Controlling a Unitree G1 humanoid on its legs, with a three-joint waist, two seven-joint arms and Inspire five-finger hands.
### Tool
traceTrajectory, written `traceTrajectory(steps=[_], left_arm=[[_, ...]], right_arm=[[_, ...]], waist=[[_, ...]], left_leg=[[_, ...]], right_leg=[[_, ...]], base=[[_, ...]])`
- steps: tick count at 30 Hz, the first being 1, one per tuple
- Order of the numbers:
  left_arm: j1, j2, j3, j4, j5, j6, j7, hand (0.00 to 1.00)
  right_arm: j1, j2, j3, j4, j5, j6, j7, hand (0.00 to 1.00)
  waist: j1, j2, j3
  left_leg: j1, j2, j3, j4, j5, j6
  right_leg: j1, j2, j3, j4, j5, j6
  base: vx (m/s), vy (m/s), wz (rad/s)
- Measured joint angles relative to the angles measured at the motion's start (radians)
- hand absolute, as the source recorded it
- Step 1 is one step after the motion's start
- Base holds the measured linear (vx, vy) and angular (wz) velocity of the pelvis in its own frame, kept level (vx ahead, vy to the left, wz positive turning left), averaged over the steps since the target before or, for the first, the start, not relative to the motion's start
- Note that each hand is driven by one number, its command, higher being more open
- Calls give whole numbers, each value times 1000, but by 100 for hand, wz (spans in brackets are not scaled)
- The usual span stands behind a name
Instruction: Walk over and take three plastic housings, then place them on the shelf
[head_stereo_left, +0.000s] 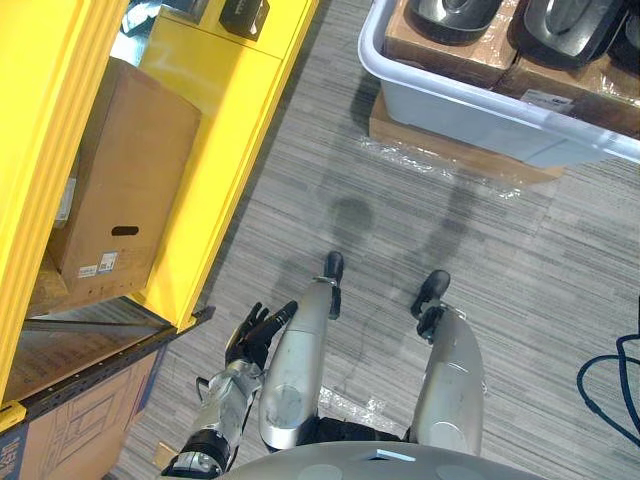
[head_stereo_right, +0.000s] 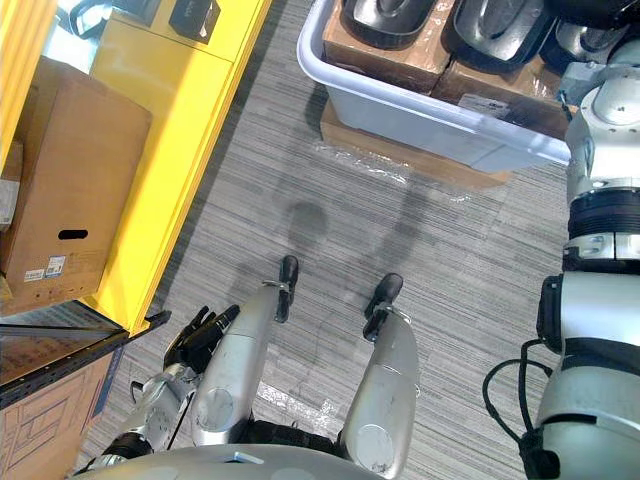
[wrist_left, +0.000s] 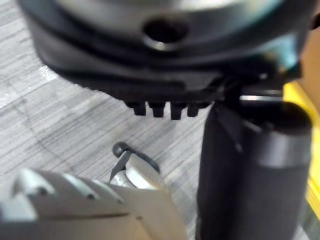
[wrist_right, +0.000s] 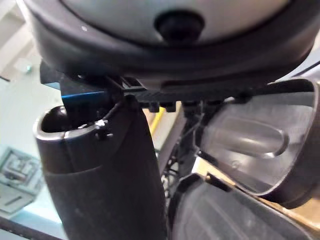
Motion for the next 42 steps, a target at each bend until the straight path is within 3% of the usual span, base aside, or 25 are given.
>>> traceTrajectory(steps=[7, 13, 25, 34, 39, 42], left_arm=[[6, 2, -32, 5, 0, 0, 4, 100], [7, 2, -43, 12, 0, 1, 10, 100], [27, 7, -41, 21, 1, 42, 27, 100], [42, 11, -41, 21, 3, 61, 34, 100], [44, 23, -41, 21, 5, 64, 42, 100], [46, 41, -41, 21, 5, 64, 44, 100]], right_arm=[[-5, 0, 43, 115, 1, 126, 11, 100], [-5, -27, 68, 131, 0, 174, 47, 100], [-4, -64, 109, 154, -38, 270, 367, 100], [-6, -80, 140, 189, -79, 288, 519, 100], [-5, -81, 143, 204, -118, 291, 604, 100], [-2, -75, 143, 227, -122, 295, 660, 100]], waist=[[24, 17, -11], [28, 26, -17], [23, 28, -18], [19, 25, -17], [18, 7, -17], [18, -19, -18]], left_leg=[[14, -6, -1, -17, 5, -2], [26, -7, -7, -20, 5, -3], [112, 3, -2, -73, 8, -1], [158, 9, 1, -108, 15, -6], [174, 14, 1, -125, 21, -10], [187, 14, 4, -139, 29, -14]], right_leg=[[17, -2, -9, -18, 4, 2], [42, -2, -20, -36, 8, 5], [128, 16, -25, -95, 20, 7], [167, 26, -23, -115, 21, 6], [179, 31, -24, -123, 21, 5], [184, 31, -22, -128, 23, 4]], base=[[47, 9, 2], [19, 25, 3], [16, 5, -1], [4, 2, -1], [0, 0, 0], [0, 0, 0]])
